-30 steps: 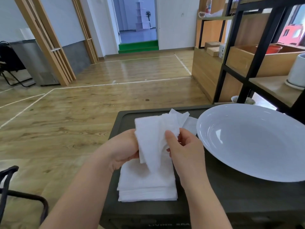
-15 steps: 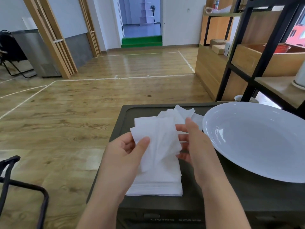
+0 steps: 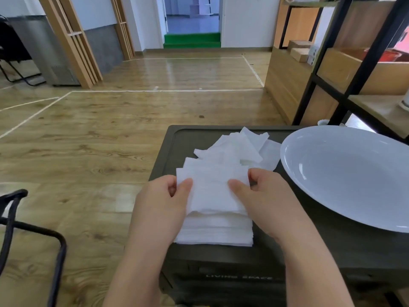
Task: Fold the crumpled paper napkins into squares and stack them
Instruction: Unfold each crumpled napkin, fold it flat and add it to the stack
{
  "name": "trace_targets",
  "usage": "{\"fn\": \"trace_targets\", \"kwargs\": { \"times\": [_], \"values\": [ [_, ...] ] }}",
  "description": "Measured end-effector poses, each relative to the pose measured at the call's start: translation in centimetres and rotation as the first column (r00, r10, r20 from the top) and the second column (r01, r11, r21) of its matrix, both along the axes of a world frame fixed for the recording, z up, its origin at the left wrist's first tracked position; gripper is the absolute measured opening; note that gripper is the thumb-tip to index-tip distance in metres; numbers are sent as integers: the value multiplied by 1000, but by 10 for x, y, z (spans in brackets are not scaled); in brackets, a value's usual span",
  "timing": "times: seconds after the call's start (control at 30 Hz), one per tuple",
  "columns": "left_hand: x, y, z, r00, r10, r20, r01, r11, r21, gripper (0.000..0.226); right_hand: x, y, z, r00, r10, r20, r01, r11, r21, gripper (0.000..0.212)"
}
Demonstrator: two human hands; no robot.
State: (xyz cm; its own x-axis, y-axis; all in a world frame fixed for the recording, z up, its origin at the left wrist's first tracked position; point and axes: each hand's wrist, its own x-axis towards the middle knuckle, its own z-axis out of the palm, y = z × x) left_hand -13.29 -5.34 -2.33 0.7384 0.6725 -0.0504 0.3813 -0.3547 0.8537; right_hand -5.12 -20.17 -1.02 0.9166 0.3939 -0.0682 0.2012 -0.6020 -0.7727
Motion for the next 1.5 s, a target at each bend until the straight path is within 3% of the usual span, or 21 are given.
{"fn": "trace_targets", "kwargs": {
  "times": [0.13, 0.2, 0.33, 0.43, 0.63, 0.87, 1.07, 1.17, 1.33, 1.5],
  "values": [
    [-2, -5, 2, 987, 96, -132, -75, 985, 155, 17, -2, 1, -5, 1000, 14, 0, -14, 974, -225, 27],
    [-3, -5, 1, 982, 126, -144, -95, 974, 205, 21, -2, 0, -4, 1000, -24, 14, 26, 964, -264, 26],
    [-3, -4, 2, 987, 100, -123, -68, 969, 238, 24, -1, 0, -4, 995, -67, 70, 79, 980, -181, 37],
    [-2, -4, 1, 991, 57, -117, -22, 960, 280, 25, -1, 1, -5, 991, 3, 133, 16, 989, -147, 55],
    [-2, -6, 2, 996, 55, -75, -36, 973, 227, 24, 3, 0, -8, 993, 86, 83, -70, 981, -181, 33],
    [-2, -4, 2, 997, 71, -15, -65, 965, 254, 14, 5, 1, -10, 985, 93, 143, -68, 984, -167, 26],
    [-6, -8, 8, 990, 128, 55, -138, 946, 293, 6, 3, -1, -4, 972, 180, 153, -158, 977, -144, 52],
    [-10, -7, 13, 995, 58, 75, -79, 948, 309, 5, 3, 1, -5, 958, 219, 184, -189, 968, -166, 46],
    [-15, -5, 23, 965, -127, 231, 109, 990, 90, 13, 6, -4, -6, 962, 192, 192, -182, 981, -72, 13],
    [-6, -5, 21, 965, -135, 224, 123, 990, 69, 10, 7, -15, 4, 992, 125, 35, -129, 963, 235, 3]
  ]
}}
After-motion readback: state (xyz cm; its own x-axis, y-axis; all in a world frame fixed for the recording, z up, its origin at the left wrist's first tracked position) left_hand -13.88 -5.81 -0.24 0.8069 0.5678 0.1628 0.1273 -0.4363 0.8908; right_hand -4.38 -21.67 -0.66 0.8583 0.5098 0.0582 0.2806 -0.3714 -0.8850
